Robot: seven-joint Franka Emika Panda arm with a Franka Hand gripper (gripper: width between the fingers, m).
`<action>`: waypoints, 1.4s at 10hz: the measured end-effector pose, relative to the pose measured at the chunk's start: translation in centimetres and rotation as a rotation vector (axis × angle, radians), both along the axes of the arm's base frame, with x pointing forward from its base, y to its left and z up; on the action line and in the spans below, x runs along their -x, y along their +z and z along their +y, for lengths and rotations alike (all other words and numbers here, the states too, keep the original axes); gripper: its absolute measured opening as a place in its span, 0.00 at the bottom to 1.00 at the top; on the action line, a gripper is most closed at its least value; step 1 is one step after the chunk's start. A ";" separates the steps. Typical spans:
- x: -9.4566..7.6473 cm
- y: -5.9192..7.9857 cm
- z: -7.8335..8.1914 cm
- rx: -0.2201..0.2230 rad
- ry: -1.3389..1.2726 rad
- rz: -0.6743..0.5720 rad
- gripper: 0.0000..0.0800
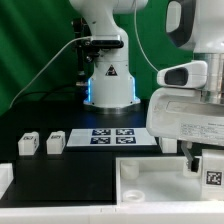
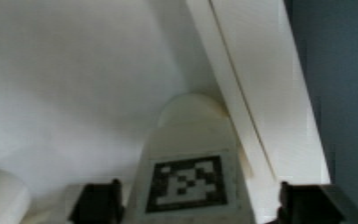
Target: Assemble one leg
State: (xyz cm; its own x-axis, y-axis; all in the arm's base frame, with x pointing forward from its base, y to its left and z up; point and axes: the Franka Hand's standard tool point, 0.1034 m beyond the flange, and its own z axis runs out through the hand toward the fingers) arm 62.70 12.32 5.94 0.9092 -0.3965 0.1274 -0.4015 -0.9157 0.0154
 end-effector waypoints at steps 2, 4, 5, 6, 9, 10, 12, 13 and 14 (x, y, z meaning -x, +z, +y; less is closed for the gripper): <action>0.0 0.0 0.1 -0.027 -0.183 -0.010 0.36; 0.0 -0.1 0.1 -0.055 -0.366 -0.019 0.36; 0.0 -0.1 0.0 -0.076 -0.489 -0.024 0.36; -0.2 -0.1 -0.2 -0.118 -0.675 -0.021 0.36; -0.3 -0.3 0.2 -0.200 -1.117 -0.014 0.36; -0.4 -0.3 0.2 -0.230 -1.278 -0.015 0.36; -0.4 -0.4 0.0 -0.253 -1.457 -0.014 0.36; -0.3 -0.4 -0.2 -0.264 -1.537 -0.012 0.36; -0.3 -0.4 -0.2 -0.264 -1.540 -0.011 0.36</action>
Offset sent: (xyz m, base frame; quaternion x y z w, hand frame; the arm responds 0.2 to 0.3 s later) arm 0.0000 0.0000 0.0000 0.0000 0.0000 0.2667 0.9638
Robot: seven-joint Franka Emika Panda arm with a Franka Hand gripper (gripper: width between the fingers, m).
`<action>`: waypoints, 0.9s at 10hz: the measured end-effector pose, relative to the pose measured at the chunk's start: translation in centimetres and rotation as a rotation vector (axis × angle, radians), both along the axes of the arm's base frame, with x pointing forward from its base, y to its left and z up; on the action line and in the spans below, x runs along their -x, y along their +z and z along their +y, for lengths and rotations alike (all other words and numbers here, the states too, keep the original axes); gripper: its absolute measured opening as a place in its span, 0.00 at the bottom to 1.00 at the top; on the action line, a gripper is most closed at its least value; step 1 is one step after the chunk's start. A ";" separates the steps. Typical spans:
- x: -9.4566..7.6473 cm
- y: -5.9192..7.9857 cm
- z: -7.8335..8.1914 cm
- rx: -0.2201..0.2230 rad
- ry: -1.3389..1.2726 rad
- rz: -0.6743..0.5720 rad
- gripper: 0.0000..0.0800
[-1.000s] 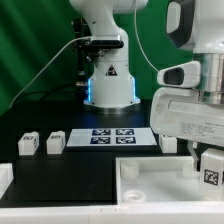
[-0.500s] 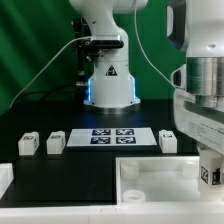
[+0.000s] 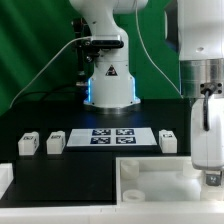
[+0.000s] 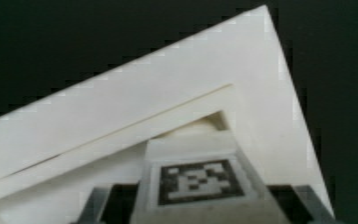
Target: Assemble one leg
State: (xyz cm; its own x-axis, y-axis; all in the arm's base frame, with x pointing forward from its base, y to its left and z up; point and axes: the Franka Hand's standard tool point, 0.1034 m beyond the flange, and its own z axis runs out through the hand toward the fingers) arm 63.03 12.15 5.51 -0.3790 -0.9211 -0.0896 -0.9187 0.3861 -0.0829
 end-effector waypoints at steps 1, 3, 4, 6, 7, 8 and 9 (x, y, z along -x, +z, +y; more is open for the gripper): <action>0.0 0.0 0.0 0.004 0.026 -0.001 0.38; 0.0 0.0 0.0 0.004 0.033 -0.001 0.59; 0.0 0.0 0.0 0.004 0.035 -0.001 0.76; 0.0 0.2 0.2 0.004 0.037 -0.012 0.80; 0.0 1.0 0.6 0.001 0.042 -0.049 0.81; 0.4 1.8 0.9 -0.005 0.044 -0.069 0.81; 0.4 2.5 1.2 -0.010 0.047 -0.075 0.81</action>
Offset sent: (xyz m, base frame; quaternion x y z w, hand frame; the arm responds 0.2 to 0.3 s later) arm 0.0000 0.0000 0.0000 0.0000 0.0000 0.0000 1.0000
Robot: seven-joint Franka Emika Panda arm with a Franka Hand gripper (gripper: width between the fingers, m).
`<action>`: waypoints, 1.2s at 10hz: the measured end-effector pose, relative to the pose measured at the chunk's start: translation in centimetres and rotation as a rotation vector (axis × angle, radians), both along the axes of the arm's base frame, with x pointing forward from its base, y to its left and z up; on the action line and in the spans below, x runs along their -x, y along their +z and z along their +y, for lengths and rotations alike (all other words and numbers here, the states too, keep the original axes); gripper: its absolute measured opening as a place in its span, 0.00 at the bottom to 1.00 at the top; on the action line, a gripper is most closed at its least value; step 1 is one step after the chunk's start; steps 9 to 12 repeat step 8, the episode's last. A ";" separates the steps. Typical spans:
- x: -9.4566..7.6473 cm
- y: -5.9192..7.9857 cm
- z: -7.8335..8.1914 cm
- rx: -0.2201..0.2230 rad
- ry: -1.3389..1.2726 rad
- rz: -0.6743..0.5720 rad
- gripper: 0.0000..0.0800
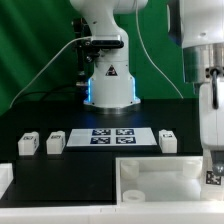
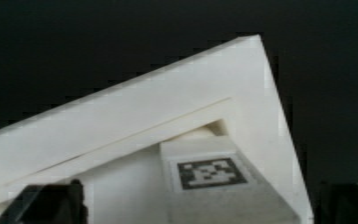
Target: Assemble one leg
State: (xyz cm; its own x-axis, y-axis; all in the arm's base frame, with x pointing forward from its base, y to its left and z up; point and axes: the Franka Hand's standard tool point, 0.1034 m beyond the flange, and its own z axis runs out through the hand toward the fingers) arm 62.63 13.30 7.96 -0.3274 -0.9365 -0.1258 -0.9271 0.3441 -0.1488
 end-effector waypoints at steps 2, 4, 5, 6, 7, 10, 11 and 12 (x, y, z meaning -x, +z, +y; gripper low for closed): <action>-0.1 1.1 1.1 -0.010 0.015 -0.012 0.81; -0.1 0.8 1.0 -0.005 0.025 -0.009 0.81; 0.0 0.8 1.0 -0.004 0.027 -0.009 0.81; 0.0 0.7 1.0 -0.004 0.027 -0.008 0.81; 0.0 0.7 1.0 -0.003 0.028 -0.007 0.81; 0.0 0.6 1.0 -0.003 0.029 -0.007 0.81; 0.0 0.6 1.0 -0.003 0.029 -0.007 0.81; 0.0 0.6 1.0 -0.003 0.029 -0.007 0.81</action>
Offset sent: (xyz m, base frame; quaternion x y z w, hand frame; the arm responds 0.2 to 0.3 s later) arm 0.0000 0.0000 0.0000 0.0000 0.0000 0.0000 1.0000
